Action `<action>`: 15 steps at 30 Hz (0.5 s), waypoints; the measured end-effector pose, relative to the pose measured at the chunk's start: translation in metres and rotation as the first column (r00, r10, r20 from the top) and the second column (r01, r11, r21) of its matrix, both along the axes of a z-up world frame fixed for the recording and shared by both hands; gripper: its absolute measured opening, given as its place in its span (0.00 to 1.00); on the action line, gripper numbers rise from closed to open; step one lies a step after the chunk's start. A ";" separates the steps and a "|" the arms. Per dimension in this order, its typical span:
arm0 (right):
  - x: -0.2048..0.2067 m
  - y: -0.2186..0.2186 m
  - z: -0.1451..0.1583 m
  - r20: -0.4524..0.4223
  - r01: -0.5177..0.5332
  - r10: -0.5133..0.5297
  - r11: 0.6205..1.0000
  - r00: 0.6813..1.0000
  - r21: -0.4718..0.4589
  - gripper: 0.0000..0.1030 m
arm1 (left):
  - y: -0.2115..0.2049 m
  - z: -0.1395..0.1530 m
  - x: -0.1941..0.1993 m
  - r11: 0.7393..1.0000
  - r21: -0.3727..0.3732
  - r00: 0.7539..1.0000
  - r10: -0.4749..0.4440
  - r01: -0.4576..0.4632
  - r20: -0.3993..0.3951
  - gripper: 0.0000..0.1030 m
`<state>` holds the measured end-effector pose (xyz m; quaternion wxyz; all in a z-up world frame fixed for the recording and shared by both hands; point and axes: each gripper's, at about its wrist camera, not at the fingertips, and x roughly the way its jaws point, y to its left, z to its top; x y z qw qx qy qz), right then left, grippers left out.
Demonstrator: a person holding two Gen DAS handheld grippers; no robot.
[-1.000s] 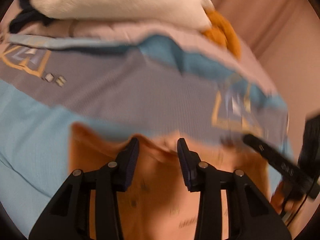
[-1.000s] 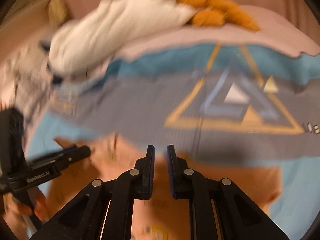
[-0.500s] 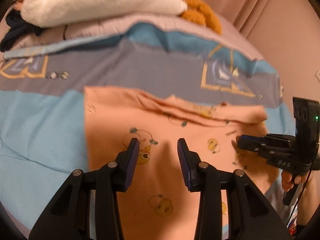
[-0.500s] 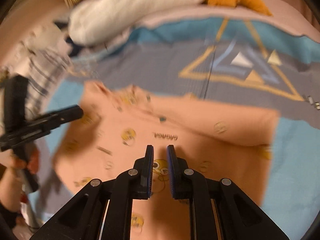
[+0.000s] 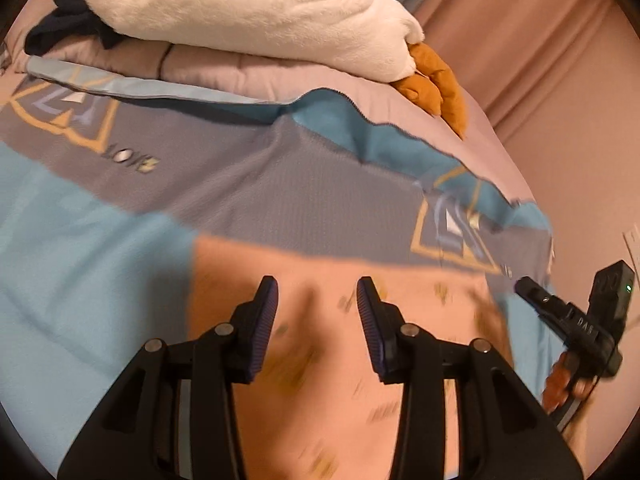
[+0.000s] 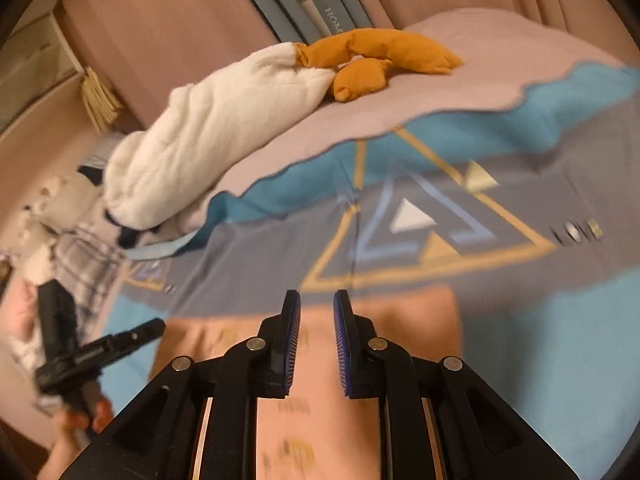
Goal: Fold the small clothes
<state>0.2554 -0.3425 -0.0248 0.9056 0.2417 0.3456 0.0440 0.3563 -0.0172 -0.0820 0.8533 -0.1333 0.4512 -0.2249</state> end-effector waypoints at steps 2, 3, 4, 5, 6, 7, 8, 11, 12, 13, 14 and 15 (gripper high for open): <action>-0.033 -0.014 -0.011 -0.027 -0.007 0.008 0.999 1.000 0.038 0.27 | 0.022 0.003 -0.017 1.000 0.006 1.000 -0.005 0.005 -0.006 0.53; -0.047 -0.019 -0.017 -0.038 -0.004 0.007 0.998 0.999 0.058 0.36 | 0.033 0.002 -0.026 1.000 0.007 1.000 0.002 -0.002 -0.007 0.60; -0.065 -0.025 -0.024 -0.050 0.004 0.001 0.997 0.999 0.083 0.39 | 0.045 0.001 -0.036 1.000 0.002 1.000 0.012 -0.012 -0.005 0.62; -0.078 -0.030 -0.030 -0.055 0.010 -0.005 0.995 0.998 0.098 0.39 | 0.058 0.000 -0.048 1.000 0.001 1.000 0.024 -0.024 -0.012 0.62; -0.089 -0.032 -0.034 -0.061 0.017 -0.011 0.995 0.998 0.102 0.39 | 0.066 -0.003 -0.056 1.000 0.001 0.999 0.027 -0.027 -0.020 0.62; -0.101 -0.034 -0.038 -0.070 0.032 -0.025 0.995 0.997 0.098 0.39 | 0.069 -0.007 -0.061 1.000 0.000 0.999 0.026 -0.026 -0.027 0.62; -0.106 -0.034 -0.041 -0.077 0.038 -0.031 0.994 0.997 0.098 0.39 | 0.073 -0.011 -0.068 1.000 0.001 0.999 0.021 -0.021 -0.043 0.62; -0.119 -0.034 -0.051 -0.109 0.052 -0.038 0.991 0.993 0.127 0.39 | 0.074 -0.026 -0.080 1.000 -0.013 0.996 -0.006 0.005 -0.089 0.62; -0.121 -0.033 -0.054 -0.118 0.056 -0.040 0.989 0.992 0.135 0.39 | 0.071 -0.031 -0.083 1.000 -0.020 0.995 -0.016 0.014 -0.103 0.62; -0.123 -0.032 -0.057 -0.129 0.059 -0.041 0.989 0.991 0.137 0.39 | 0.068 -0.036 -0.085 0.999 -0.031 0.993 -0.023 0.020 -0.115 0.62; -0.126 -0.030 -0.059 -0.136 0.059 -0.041 0.989 0.990 0.135 0.39 | 0.066 -0.039 -0.085 0.999 -0.047 0.992 -0.028 0.022 -0.123 0.61; -0.128 -0.029 -0.062 -0.148 0.058 -0.038 0.989 0.988 0.133 0.39 | 0.064 -0.043 -0.087 0.998 -0.067 0.991 -0.027 0.019 -0.132 0.61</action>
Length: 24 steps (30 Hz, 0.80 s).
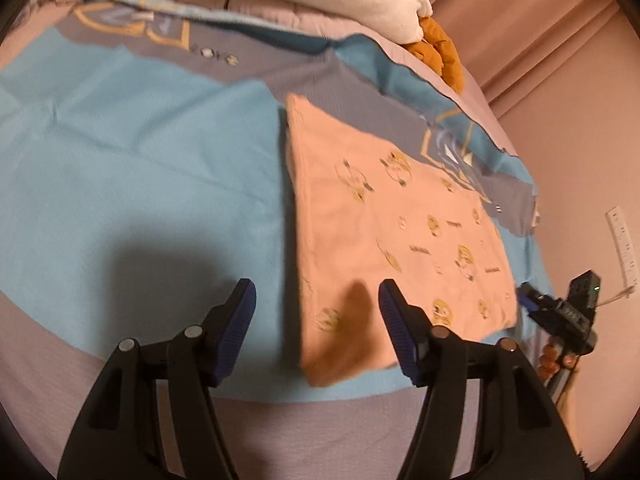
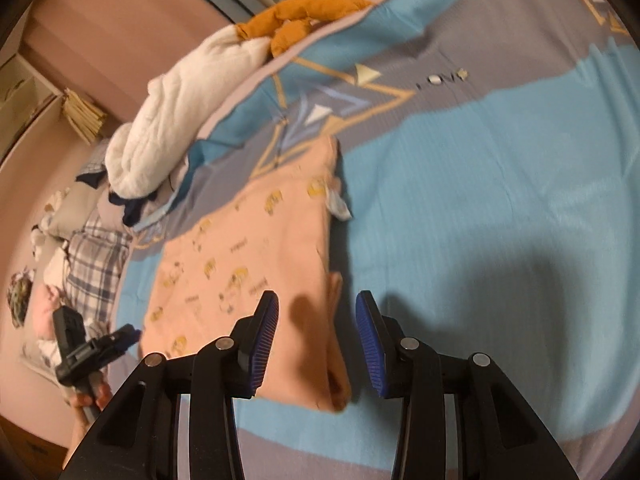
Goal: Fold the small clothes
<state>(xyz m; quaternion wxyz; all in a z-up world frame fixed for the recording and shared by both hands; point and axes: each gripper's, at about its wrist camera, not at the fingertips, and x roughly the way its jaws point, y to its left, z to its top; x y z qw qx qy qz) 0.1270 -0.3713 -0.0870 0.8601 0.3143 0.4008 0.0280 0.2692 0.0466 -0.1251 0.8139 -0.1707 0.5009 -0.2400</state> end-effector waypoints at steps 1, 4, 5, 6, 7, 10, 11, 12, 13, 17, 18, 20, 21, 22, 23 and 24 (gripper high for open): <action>0.000 0.002 -0.002 -0.011 -0.008 0.008 1.000 1.000 0.006 0.39 | -0.002 -0.003 -0.002 1.000 -0.019 1.000 0.000 0.000 -0.006 0.60; -0.005 0.008 -0.005 -0.010 -0.035 0.035 0.999 0.999 0.033 0.39 | -0.007 -0.004 -0.007 0.998 -0.067 1.000 -0.020 0.020 -0.003 0.44; -0.005 0.010 -0.005 -0.007 -0.048 0.048 0.998 0.999 0.035 0.39 | -0.012 -0.003 -0.009 0.997 -0.071 0.999 -0.040 0.040 0.007 0.41; -0.005 0.013 -0.004 -0.003 -0.061 0.061 0.998 0.998 0.030 0.39 | -0.014 -0.002 -0.011 0.997 -0.060 0.999 -0.045 0.046 0.019 0.37; -0.005 0.015 -0.004 -0.002 -0.070 0.070 0.997 0.998 0.027 0.39 | -0.014 -0.001 -0.013 0.997 -0.055 0.998 -0.050 0.051 0.028 0.32; -0.010 0.024 0.002 0.026 -0.092 0.092 0.996 0.995 -0.007 0.39 | -0.003 0.001 -0.015 0.994 -0.104 0.999 -0.039 0.042 0.034 0.19; -0.012 0.027 0.005 0.043 -0.105 0.105 0.994 0.994 -0.017 0.39 | 0.000 0.002 -0.015 0.992 -0.117 0.999 -0.037 0.041 0.038 0.19; -0.012 0.028 0.006 0.054 -0.112 0.113 0.993 0.992 -0.021 0.39 | 0.002 0.003 -0.015 0.991 -0.130 0.998 -0.040 0.045 0.038 0.19; -0.011 0.029 0.008 0.060 -0.119 0.121 0.993 0.991 -0.026 0.39 | 0.002 0.003 -0.013 0.987 -0.151 0.998 -0.055 0.059 0.030 0.19; 0.003 0.031 -0.002 0.022 -0.141 0.141 0.990 0.990 -0.003 0.39 | -0.005 0.001 -0.010 0.981 -0.172 0.996 -0.089 0.090 0.013 0.20; 0.007 0.031 -0.005 0.010 -0.140 0.140 0.990 0.990 0.001 0.39 | -0.007 -0.001 -0.007 0.981 -0.174 0.996 -0.088 0.087 0.001 0.20; 0.011 0.032 -0.010 -0.003 -0.134 0.134 0.991 0.991 0.016 0.39 | -0.010 -0.005 -0.005 0.980 -0.177 0.996 -0.091 0.087 -0.013 0.20; 0.012 0.033 -0.012 -0.002 -0.133 0.133 0.991 0.991 0.024 0.36 | -0.011 -0.007 -0.004 0.984 -0.158 0.996 -0.091 0.086 -0.020 0.20; 0.012 0.033 -0.012 -0.004 -0.130 0.130 0.991 0.991 0.019 0.26 | -0.013 -0.011 -0.004 0.991 -0.106 0.996 -0.081 0.077 -0.033 0.16; 0.011 0.033 -0.012 -0.019 -0.124 0.123 0.992 0.992 -0.004 0.20 | -0.013 -0.014 -0.004 0.994 -0.082 0.996 -0.078 0.075 -0.045 0.09; 0.010 0.032 -0.013 -0.031 -0.119 0.118 0.993 0.993 -0.018 0.12 | -0.012 -0.018 -0.004 0.995 -0.072 0.995 -0.076 0.071 -0.060 0.07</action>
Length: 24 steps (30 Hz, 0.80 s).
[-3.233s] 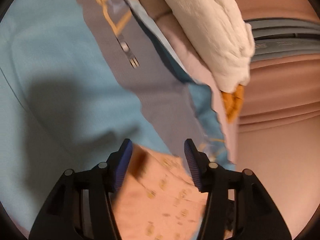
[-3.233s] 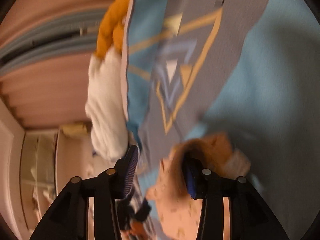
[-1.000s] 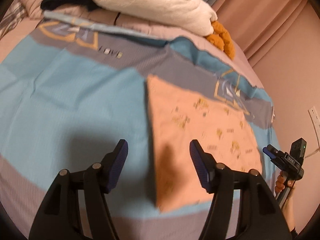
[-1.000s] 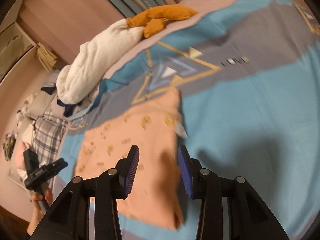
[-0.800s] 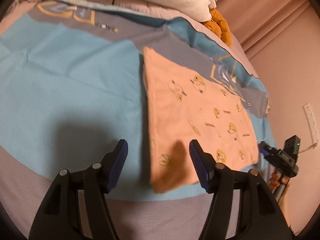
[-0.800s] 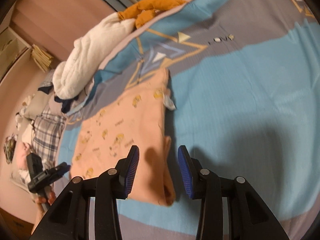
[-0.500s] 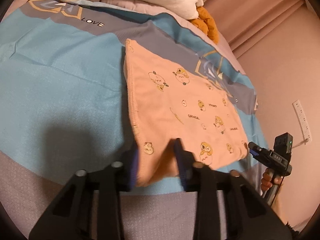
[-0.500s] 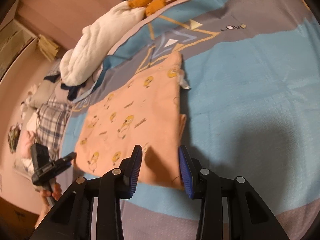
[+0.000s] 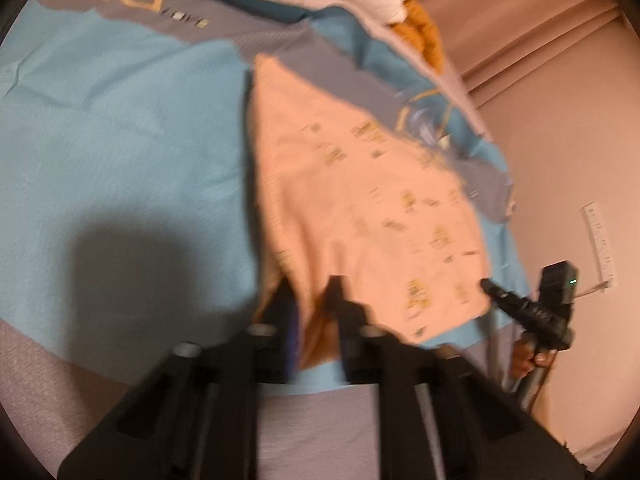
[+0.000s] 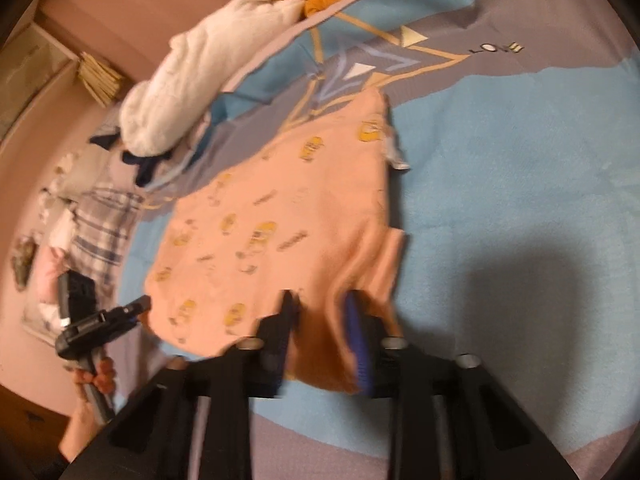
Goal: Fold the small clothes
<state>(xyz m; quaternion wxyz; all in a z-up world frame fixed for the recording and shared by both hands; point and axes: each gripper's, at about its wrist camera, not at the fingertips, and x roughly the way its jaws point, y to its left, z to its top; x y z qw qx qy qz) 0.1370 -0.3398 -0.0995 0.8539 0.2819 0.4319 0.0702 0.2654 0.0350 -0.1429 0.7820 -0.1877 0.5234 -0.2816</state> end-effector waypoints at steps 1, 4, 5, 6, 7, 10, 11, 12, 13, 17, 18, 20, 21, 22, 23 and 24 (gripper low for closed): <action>-0.002 -0.003 0.000 -0.002 0.004 -0.004 1.000 1.000 0.004 0.09 | 0.003 -0.001 -0.002 1.000 -0.010 1.000 0.003 -0.003 -0.002 0.06; -0.013 -0.010 0.004 0.028 0.006 -0.007 0.999 1.000 0.034 0.07 | 0.014 -0.001 -0.005 0.999 -0.046 1.000 0.007 -0.007 0.007 0.04; -0.015 -0.011 0.005 0.038 0.002 -0.004 0.999 0.999 0.044 0.07 | 0.018 0.000 -0.007 0.998 -0.055 1.000 0.006 -0.005 0.011 0.04; -0.019 -0.011 0.008 0.050 -0.004 0.001 0.998 0.999 0.056 0.07 | 0.021 0.000 -0.009 0.998 -0.056 1.000 0.005 -0.004 0.013 0.04; -0.021 -0.011 0.009 0.057 -0.007 0.004 0.998 0.998 0.065 0.07 | 0.023 0.001 -0.011 0.998 -0.057 1.000 -0.003 0.004 0.013 0.04; -0.029 -0.010 0.016 0.073 -0.022 0.018 0.998 0.997 0.066 0.07 | 0.034 0.002 -0.017 1.000 -0.020 1.000 -0.009 0.009 0.020 0.03; -0.030 -0.009 0.016 0.060 -0.026 0.023 0.999 0.998 0.043 0.07 | 0.038 0.000 -0.018 1.000 -0.012 1.000 -0.007 0.007 0.013 0.03; -0.029 -0.008 0.015 0.044 -0.035 0.033 0.999 0.998 0.024 0.07 | 0.040 -0.002 -0.018 1.000 -0.008 1.000 -0.004 0.004 0.007 0.03; -0.027 -0.007 0.012 0.023 -0.040 0.040 0.999 0.999 0.012 0.07 | 0.045 -0.005 -0.020 1.000 -0.006 1.000 0.001 -0.001 -0.006 0.04; -0.016 -0.010 -0.002 -0.085 0.005 -0.008 0.999 0.996 -0.044 0.10 | 0.050 -0.008 -0.026 1.000 0.022 1.000 0.018 -0.017 -0.020 0.00; -0.016 -0.011 -0.001 -0.088 0.025 -0.029 0.999 0.996 -0.048 0.14 | 0.052 -0.007 -0.029 1.000 0.018 1.000 0.016 -0.016 -0.015 0.00; -0.018 -0.012 0.007 -0.060 0.061 -0.065 0.996 0.996 -0.065 0.14 | 0.054 -0.001 -0.032 1.000 0.009 1.000 0.009 -0.009 0.003 0.00; -0.020 -0.009 0.014 -0.033 0.070 -0.074 0.992 0.997 -0.104 0.15 | 0.055 0.004 -0.034 1.000 0.003 1.000 0.009 -0.009 0.019 0.04; -0.021 -0.004 0.023 -0.001 0.074 -0.075 0.986 0.997 -0.151 0.15 | 0.056 0.007 -0.034 1.000 -0.008 1.000 0.008 -0.008 0.027 0.08; -0.021 -0.001 0.027 0.016 0.072 -0.070 0.983 0.997 -0.168 0.15 | 0.056 0.011 -0.034 1.000 -0.016 0.999 0.011 -0.011 0.035 0.14; -0.019 0.004 0.032 0.039 0.060 -0.054 0.983 0.998 -0.176 0.15 | 0.056 0.014 -0.032 1.000 -0.019 0.999 0.020 -0.020 0.041 0.25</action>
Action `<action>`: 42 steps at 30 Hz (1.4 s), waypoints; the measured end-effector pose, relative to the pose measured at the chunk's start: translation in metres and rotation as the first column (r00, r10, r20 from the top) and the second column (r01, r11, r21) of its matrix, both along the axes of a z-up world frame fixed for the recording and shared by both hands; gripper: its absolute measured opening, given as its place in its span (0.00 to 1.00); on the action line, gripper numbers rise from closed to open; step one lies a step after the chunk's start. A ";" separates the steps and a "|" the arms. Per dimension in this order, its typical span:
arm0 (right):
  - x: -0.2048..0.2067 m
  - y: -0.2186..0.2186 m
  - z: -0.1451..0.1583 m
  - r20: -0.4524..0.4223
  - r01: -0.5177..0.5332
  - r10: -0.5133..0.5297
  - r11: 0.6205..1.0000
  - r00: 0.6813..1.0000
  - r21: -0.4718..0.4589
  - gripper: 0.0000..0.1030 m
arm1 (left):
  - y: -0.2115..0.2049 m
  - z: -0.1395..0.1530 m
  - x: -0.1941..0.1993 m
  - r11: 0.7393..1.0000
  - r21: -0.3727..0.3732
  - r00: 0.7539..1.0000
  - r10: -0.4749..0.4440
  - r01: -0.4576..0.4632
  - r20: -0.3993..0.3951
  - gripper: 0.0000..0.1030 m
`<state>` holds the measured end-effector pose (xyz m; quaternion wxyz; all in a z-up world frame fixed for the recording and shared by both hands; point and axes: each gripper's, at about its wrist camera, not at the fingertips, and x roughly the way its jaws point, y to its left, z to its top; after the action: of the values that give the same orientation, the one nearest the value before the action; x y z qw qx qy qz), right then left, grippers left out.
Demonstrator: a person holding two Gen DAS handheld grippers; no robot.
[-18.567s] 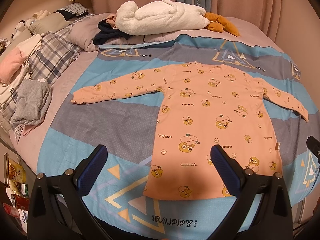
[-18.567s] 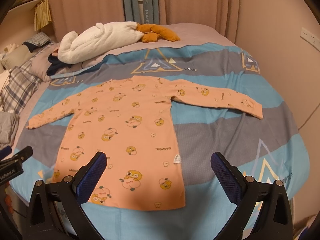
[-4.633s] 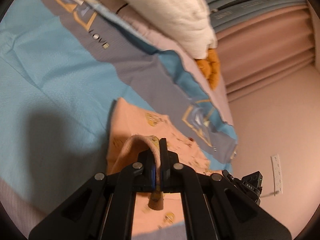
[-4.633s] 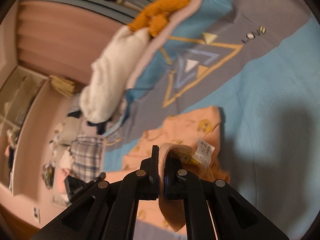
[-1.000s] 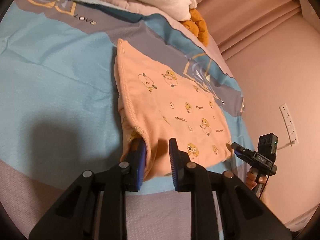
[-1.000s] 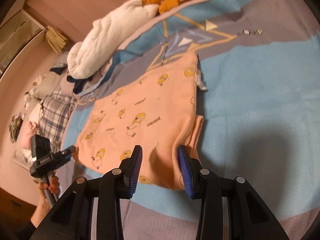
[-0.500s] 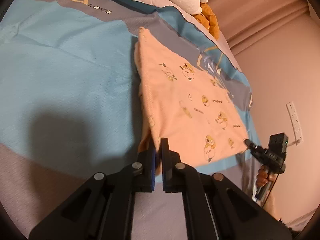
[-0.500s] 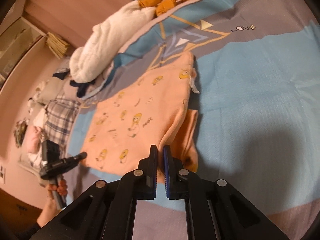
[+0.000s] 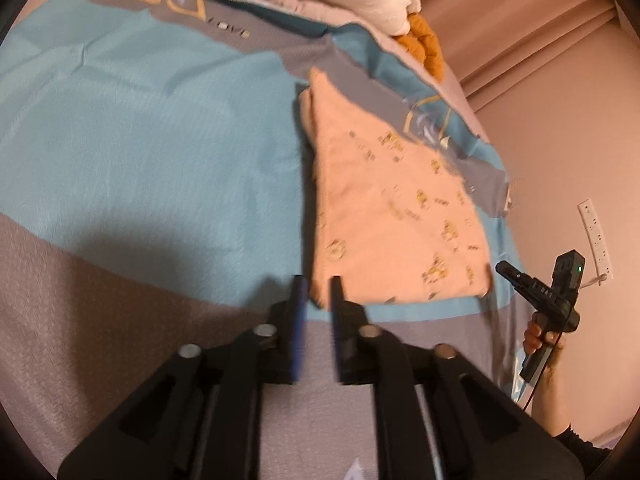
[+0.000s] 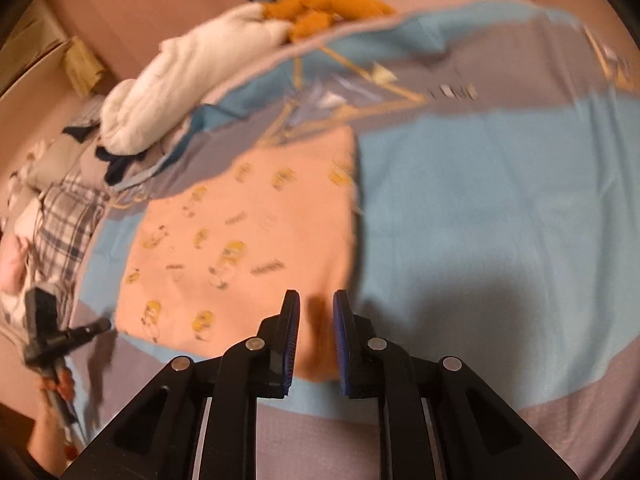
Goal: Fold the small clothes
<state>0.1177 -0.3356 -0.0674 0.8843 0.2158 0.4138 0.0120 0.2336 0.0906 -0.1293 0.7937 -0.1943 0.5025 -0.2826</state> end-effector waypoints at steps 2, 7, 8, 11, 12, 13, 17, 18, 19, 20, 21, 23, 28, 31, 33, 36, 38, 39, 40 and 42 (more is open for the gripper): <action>0.008 0.013 0.006 0.024 -0.042 0.042 0.999 0.999 0.000 0.15 | -0.003 0.002 0.004 1.000 -0.015 1.000 0.019 -0.019 0.000 0.50; 0.034 0.049 0.004 0.029 -0.151 0.151 0.988 0.988 -0.003 0.22 | -0.021 -0.006 0.019 0.999 0.015 0.999 0.033 -0.032 -0.020 0.55; 0.040 0.056 0.003 0.027 -0.173 0.173 0.985 0.985 0.004 0.25 | -0.025 -0.008 0.023 0.999 0.022 0.999 0.031 -0.031 -0.022 0.55; 0.056 0.076 -0.004 0.011 -0.217 0.216 0.976 0.976 0.021 0.33 | -0.035 -0.015 0.037 0.999 0.011 0.999 0.031 -0.030 -0.044 0.60; 0.061 0.080 -0.005 0.004 -0.224 0.224 0.974 0.974 0.022 0.34 | -0.037 -0.016 0.041 0.999 0.004 0.998 0.035 -0.034 -0.046 0.66; 0.068 0.085 -0.008 -0.007 -0.234 0.234 0.972 0.972 0.023 0.37 | -0.040 -0.017 0.047 0.999 -0.006 0.998 0.043 -0.044 -0.048 0.69; 0.092 0.100 -0.010 -0.018 -0.255 0.256 0.966 0.967 0.031 0.39 | -0.047 -0.019 0.066 0.997 -0.051 0.997 0.052 -0.055 -0.059 0.75; 0.100 0.103 -0.011 -0.020 -0.257 0.257 0.966 0.966 0.031 0.39 | -0.050 -0.019 0.070 0.997 -0.063 0.997 0.046 -0.050 -0.061 0.73; 0.109 0.107 -0.011 -0.020 -0.254 0.255 0.967 0.967 0.025 0.39 | -0.052 -0.019 0.072 0.996 -0.069 0.997 0.044 -0.048 -0.062 0.70; 0.116 0.109 -0.010 -0.016 -0.249 0.250 0.968 0.968 0.021 0.39 | -0.054 -0.019 0.077 0.996 -0.081 0.997 0.042 -0.047 -0.065 0.62; 0.125 0.112 -0.011 -0.019 -0.241 0.242 0.970 0.970 0.018 0.39 | -0.058 -0.021 0.081 0.996 -0.082 0.996 0.033 -0.039 -0.078 0.39; 0.143 0.114 -0.013 -0.032 -0.201 0.201 0.980 0.979 0.019 0.33 | -0.064 -0.026 0.087 0.998 -0.046 0.993 0.042 -0.047 -0.108 0.31; 0.178 0.122 -0.026 -0.085 -0.136 0.134 0.990 0.987 -0.026 0.17 | -0.067 -0.022 0.085 0.999 -0.004 0.997 0.033 -0.034 -0.070 0.24; 0.184 0.127 -0.033 -0.121 -0.146 0.137 0.988 0.983 -0.060 0.16 | -0.069 -0.022 0.086 0.999 0.011 0.997 0.033 -0.032 -0.068 0.24; 0.178 0.128 -0.027 -0.126 -0.154 0.144 0.985 0.982 -0.074 0.16 | -0.069 -0.022 0.087 0.999 0.018 0.997 0.035 -0.034 -0.071 0.24; 0.155 0.132 -0.014 -0.110 -0.183 0.177 0.982 0.978 -0.053 0.16 | -0.072 -0.021 0.088 0.999 0.040 0.997 0.034 -0.032 -0.063 0.24; 0.133 0.135 -0.008 -0.097 -0.228 0.223 0.973 0.970 -0.038 0.16 | -0.073 -0.020 0.088 0.998 0.050 0.998 0.037 -0.034 -0.060 0.24; 0.122 0.138 -0.007 -0.103 -0.250 0.245 0.967 0.964 -0.037 0.16 | -0.074 -0.019 0.088 0.998 0.054 0.997 0.039 -0.036 -0.060 0.24; 0.110 0.141 -0.008 -0.112 -0.268 0.262 0.962 0.959 -0.044 0.16 | -0.075 -0.018 0.088 0.997 0.061 0.997 0.041 -0.037 -0.059 0.24; 0.091 0.148 -0.015 -0.139 -0.305 0.296 0.951 0.945 -0.046 0.16 | -0.078 -0.015 0.088 0.996 0.077 0.997 0.047 -0.042 -0.057 0.23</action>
<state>0.2083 -0.1874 -0.0828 0.8499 0.1208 0.4991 0.1186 0.3212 0.0129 -0.1440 0.7916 -0.1835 0.5313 -0.2398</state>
